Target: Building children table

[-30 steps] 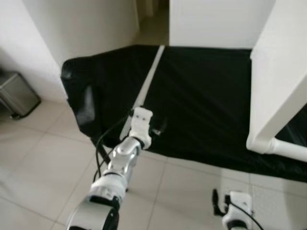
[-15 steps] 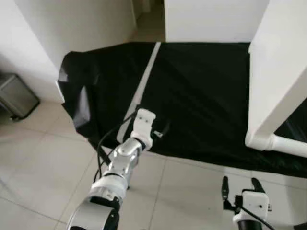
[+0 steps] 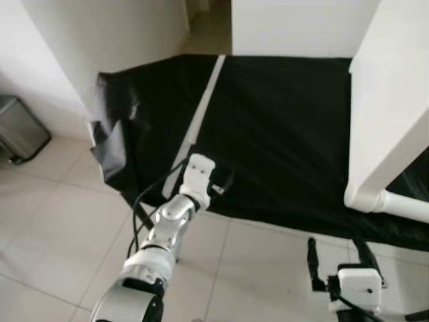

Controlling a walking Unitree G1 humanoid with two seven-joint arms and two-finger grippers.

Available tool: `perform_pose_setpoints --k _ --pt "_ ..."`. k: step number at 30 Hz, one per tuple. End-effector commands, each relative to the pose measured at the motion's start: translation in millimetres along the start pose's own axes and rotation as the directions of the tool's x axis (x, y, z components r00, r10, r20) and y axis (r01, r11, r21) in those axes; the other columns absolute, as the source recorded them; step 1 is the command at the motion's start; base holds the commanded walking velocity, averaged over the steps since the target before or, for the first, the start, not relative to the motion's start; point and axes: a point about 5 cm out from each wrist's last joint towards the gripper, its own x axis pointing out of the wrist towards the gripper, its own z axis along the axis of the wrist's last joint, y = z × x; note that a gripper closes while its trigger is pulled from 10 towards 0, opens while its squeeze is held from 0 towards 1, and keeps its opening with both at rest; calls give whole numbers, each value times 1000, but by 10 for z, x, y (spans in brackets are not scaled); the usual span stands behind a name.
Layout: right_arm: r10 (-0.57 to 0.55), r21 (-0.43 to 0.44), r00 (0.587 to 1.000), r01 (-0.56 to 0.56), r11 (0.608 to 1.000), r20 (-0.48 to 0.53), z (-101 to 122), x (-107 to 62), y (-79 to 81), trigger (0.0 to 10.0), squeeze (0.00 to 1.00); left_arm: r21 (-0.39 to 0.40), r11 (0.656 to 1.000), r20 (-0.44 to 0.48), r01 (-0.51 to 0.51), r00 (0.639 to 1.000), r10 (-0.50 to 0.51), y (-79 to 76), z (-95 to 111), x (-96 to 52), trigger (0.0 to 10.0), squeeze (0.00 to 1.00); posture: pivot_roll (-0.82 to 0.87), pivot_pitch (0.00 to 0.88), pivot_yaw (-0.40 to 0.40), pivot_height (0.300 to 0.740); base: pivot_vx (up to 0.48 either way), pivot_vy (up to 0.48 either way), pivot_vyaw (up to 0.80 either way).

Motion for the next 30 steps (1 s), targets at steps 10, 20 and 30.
perform_pose_setpoints --k 10,20,30 --pt "-165 37 986 165 986 -5 40 409 -113 10000 0 7 1000 20 -18 1000 18 41 31 -6 10000 0 -43 54 80 740 0 0 0" --pt "-356 97 930 364 926 -85 -59 788 -48 10000 0 13 999 33 -33 999 33 41 44 -5 10000 0 -23 26 57 740 0 0 0" --pt "-376 150 924 383 912 -70 -62 1118 -67 10000 0 17 999 40 -38 998 38 49 51 -9 10000 0 -4 10 55 740 0 0 0"
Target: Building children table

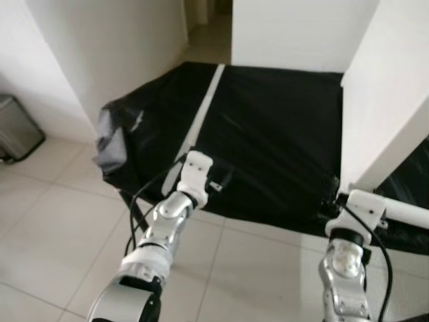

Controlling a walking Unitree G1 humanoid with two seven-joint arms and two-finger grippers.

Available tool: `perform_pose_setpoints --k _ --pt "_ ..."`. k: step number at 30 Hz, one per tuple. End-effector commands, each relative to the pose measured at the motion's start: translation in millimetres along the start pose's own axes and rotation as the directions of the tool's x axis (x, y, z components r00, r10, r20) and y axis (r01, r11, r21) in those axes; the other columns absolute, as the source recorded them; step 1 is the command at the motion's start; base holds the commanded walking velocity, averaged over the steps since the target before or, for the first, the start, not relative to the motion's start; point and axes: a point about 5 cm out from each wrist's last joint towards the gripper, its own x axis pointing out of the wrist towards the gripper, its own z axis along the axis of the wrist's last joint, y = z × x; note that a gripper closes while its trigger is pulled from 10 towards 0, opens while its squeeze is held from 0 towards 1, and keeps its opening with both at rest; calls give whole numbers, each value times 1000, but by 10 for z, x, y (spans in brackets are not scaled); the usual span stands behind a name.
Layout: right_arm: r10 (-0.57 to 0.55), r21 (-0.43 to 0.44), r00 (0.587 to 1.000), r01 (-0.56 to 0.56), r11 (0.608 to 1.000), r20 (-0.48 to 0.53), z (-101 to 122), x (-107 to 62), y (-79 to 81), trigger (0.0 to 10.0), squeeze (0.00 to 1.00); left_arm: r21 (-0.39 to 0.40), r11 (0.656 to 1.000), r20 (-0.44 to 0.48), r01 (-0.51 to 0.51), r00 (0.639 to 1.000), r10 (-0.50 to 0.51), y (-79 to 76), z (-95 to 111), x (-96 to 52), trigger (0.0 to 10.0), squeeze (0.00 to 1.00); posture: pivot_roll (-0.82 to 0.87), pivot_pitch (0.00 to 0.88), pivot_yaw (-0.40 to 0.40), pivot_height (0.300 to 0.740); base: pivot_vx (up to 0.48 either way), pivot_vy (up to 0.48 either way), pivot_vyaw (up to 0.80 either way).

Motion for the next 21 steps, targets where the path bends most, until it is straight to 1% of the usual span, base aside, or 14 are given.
perform_pose_setpoints --k 1,2,3,4,8,11,13,14,15,16,17,19,20,21 --pt "-13 5 1000 13 1000 -15 -45 35 0 10000 0 6 1000 2 -30 1000 30 31 -9 -21 10000 0 -3 11 56 740 0 0 0" --pt "-13 5 1000 13 1000 -15 -45 35 0 10000 0 6 1000 2 -30 1000 30 31 -9 -21 10000 0 -3 11 56 740 0 0 0" --pt "-26 -4 1000 26 1000 -3 -42 101 -1 10000 0 11 999 5 -33 999 33 47 2 -18 10000 0 4 16 58 740 0 0 0" --pt "-26 -7 1000 26 1000 1 -39 118 3 10000 0 12 999 5 -34 999 33 52 6 -18 10000 0 4 16 58 740 0 0 0" --pt "-21 -9 1000 21 1000 3 -45 148 26 10000 0 16 999 1 -35 999 34 64 4 -20 10000 0 5 19 63 740 0 0 0" --pt "-48 4 999 48 999 0 -64 181 -12 10000 0 28 999 1 -39 999 39 87 11 -25 10000 0 13 23 63 740 0 0 0" --pt "-62 5 998 62 998 1 -70 199 -32 10000 0 23 999 4 -43 999 43 96 17 -25 10000 0 15 24 64 740 0 0 0" --pt "-88 16 996 88 996 7 -71 245 -62 10000 0 18 999 6 -45 999 45 101 25 -20 10000 0 16 26 66 740 0 0 0" --pt "-88 16 996 88 996 7 -71 245 -62 10000 0 18 999 6 -45 999 45 101 25 -20 10000 0 16 26 66 740 0 0 0" --pt "-89 22 996 89 996 9 -67 308 -56 10000 0 17 999 9 -41 999 41 94 34 -12 10000 0 13 27 70 740 0 0 0" --pt "-89 22 996 89 996 9 -67 308 -56 10000 0 17 999 9 -41 999 41 94 34 -12 10000 0 13 27 70 740 0 0 0" --pt "-96 42 995 95 995 9 -49 382 -45 10000 0 23 999 10 -32 999 32 76 39 -4 10000 0 11 28 73 740 0 0 0" --pt "-96 42 995 95 995 9 -49 382 -45 10000 0 23 999 10 -32 999 32 76 39 -4 10000 0 11 28 73 740 0 0 0" --pt "-96 53 995 96 994 9 -25 488 -17 10000 0 21 999 12 -26 1000 26 63 46 7 10000 0 14 31 73 740 0 0 0"
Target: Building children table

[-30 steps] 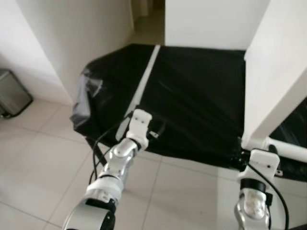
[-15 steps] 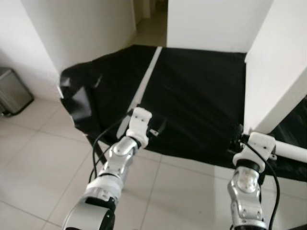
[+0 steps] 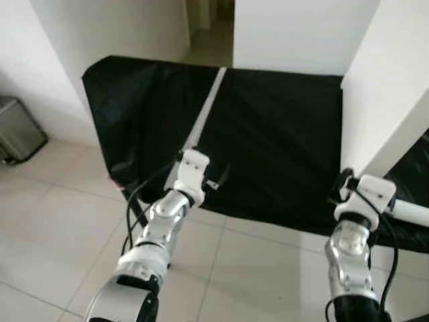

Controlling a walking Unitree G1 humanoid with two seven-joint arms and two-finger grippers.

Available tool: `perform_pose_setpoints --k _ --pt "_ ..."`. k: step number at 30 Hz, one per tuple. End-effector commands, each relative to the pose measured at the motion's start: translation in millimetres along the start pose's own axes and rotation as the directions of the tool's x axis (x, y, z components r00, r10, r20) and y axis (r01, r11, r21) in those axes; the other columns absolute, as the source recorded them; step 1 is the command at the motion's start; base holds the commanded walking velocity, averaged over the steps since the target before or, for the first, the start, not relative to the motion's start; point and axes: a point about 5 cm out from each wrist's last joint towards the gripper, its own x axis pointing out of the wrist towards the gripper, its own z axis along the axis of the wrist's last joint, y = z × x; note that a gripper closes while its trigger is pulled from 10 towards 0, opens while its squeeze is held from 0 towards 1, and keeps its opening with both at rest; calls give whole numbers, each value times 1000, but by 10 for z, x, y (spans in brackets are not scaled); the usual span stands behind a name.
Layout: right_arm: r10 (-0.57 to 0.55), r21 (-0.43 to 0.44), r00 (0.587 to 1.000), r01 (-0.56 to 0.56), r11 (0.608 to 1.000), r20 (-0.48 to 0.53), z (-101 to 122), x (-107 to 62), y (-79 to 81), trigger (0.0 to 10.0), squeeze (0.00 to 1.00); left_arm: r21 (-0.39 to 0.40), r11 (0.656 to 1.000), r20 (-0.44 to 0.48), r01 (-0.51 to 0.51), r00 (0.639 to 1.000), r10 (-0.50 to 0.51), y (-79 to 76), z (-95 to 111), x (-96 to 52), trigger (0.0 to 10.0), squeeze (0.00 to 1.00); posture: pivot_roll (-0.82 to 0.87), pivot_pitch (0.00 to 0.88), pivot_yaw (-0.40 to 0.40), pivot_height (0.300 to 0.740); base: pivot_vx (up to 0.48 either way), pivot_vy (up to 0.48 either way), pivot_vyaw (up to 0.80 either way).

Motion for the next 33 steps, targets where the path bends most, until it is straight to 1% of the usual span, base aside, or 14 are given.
perform_pose_setpoints --k 1,2,10,11,13,14,18,19,20,21,22,23,29,33 --pt "-10 18 1000 11 1000 -11 -9 72 12 10000 0 9 1000 7 -15 1000 15 9 24 13 10000 0 14 31 73 740 0 0 0" --pt "-5 20 1000 6 1000 -13 -1 131 40 10000 0 8 1000 9 -15 1000 15 5 31 20 10000 0 15 31 72 740 0 0 0" --pt "34 25 999 -33 999 -24 30 298 144 10000 0 5 1000 16 -20 1000 20 19 55 31 10000 0 24 34 68 740 0 0 0" --pt "40 28 999 -39 999 -19 38 318 155 8784 0 5 1000 16 -22 1000 22 22 54 28 10000 0 27 36 66 740 0 0 0" --pt "42 27 999 -42 999 -14 44 329 160 8784 0 6 1000 16 -23 1000 23 24 52 26 10000 0 27 36 66 740 0 0 0" --pt "40 33 999 -40 999 -12 44 341 162 10000 0 5 1000 16 -23 1000 23 26 51 23 10000 0 28 37 65 740 0 0 0" --pt "22 49 1000 -22 999 -2 70 391 148 10000 0 4 1000 13 -27 1000 27 28 35 7 10000 0 30 40 65 740 0 0 0" --pt "17 56 1000 -17 998 -1 78 407 144 8941 0 3 1000 13 -27 1000 26 25 34 6 10000 0 30 40 65 740 0 0 0" --pt "15 60 1000 -15 998 -1 83 418 143 7255 0 2 1000 13 -26 1000 26 23 33 5 10000 0 31 41 65 740 0 0 0" --pt "14 62 1000 -14 998 0 85 429 143 1333 0 2 1000 13 -26 1000 26 21 33 6 10000 0 30 41 66 740 0 0 0" --pt "14 62 1000 -14 998 0 85 429 143 1333 0 2 1000 13 -26 1000 26 21 33 6 10000 0 30 41 66 740 0 0 0" --pt "18 69 1000 -18 997 3 90 441 151 0 0 2 1000 13 -25 1000 25 19 33 6 10000 0 31 42 66 740 0 0 0" --pt "59 78 998 -59 995 11 97 427 203 0 0 2 1000 18 -23 1000 23 24 45 6 10000 0 34 43 66 740 0 0 0" --pt "173 61 985 -174 983 17 70 290 329 0 0 2 1000 43 24 999 -24 -1 103 21 10000 0 33 48 61 740 0 0 0"
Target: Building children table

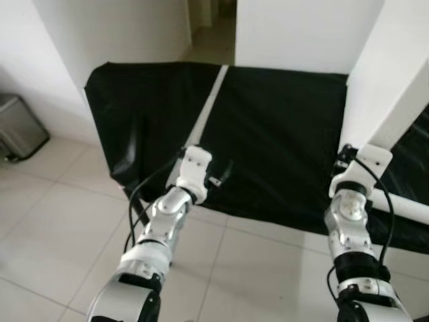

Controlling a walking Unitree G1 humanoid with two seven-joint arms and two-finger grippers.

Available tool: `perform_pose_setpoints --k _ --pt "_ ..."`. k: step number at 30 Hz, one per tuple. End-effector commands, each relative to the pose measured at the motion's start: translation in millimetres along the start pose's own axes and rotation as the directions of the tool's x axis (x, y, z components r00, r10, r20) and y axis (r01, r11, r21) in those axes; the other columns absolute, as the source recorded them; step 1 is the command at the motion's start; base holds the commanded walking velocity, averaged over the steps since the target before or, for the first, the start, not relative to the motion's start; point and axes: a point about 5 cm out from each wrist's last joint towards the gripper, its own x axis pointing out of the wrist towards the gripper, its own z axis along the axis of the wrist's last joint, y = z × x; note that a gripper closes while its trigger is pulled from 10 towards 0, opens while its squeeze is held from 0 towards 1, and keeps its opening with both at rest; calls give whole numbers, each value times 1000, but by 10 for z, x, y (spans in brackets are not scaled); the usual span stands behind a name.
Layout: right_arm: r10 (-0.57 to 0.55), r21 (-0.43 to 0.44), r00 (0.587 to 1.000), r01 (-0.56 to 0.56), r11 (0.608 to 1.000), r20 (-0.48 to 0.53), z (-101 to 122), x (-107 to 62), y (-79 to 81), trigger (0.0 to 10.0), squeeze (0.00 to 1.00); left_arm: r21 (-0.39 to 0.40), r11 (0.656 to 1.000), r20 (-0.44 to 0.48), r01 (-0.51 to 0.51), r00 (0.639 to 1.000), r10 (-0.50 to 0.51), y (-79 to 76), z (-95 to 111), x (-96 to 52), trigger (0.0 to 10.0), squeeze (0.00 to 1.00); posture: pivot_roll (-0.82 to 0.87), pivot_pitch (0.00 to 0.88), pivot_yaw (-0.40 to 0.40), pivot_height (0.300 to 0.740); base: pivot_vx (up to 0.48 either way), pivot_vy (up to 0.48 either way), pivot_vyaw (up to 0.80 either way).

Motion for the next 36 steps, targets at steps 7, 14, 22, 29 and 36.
perform_pose_setpoints --k 7,14,22,29,36 --pt "203 -3 979 -203 979 7 -60 -316 323 0 0 -18 988 62 156 986 -155 35 131 -67 10000 0 43 56 39 740 0 0 0" --pt "385 57 923 -385 921 13 -73 -493 615 0 0 13 983 89 184 979 -184 227 343 -99 10000 0 79 58 -12 740 0 0 0" --pt "505 106 863 -504 857 21 -35 -577 884 0 0 42 967 63 251 965 -253 373 484 -366 10000 0 124 61 -72 740 0 0 0" --pt "588 164 808 -585 794 31 16 -648 1218 0 0 63 978 49 200 978 -203 543 603 -591 10000 0 162 61 -117 740 0 0 0" --pt "579 210 815 -568 795 14 43 -695 1439 8745 0 77 981 33 177 983 -180 589 645 -647 10000 0 169 53 -125 740 0 0 0"
